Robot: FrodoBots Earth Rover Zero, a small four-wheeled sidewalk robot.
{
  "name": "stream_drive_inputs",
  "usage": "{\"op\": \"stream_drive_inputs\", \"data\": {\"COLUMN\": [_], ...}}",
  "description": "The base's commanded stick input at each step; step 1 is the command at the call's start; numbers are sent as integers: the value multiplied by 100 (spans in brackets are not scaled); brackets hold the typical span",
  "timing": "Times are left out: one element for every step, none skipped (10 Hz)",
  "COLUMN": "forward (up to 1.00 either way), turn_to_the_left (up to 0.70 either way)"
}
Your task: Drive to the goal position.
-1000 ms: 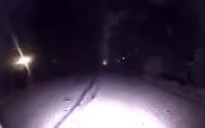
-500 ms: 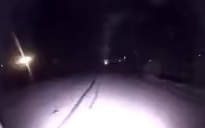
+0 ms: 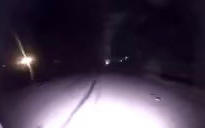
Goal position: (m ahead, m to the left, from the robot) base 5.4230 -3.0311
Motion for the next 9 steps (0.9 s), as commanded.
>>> {"op": "stream_drive_inputs", "data": {"forward": [100, 100, 100, 100, 100, 100, 100, 100, 100], "turn_to_the_left": [0, 0, 0, 0, 0, 0, 0, 0, 0]}}
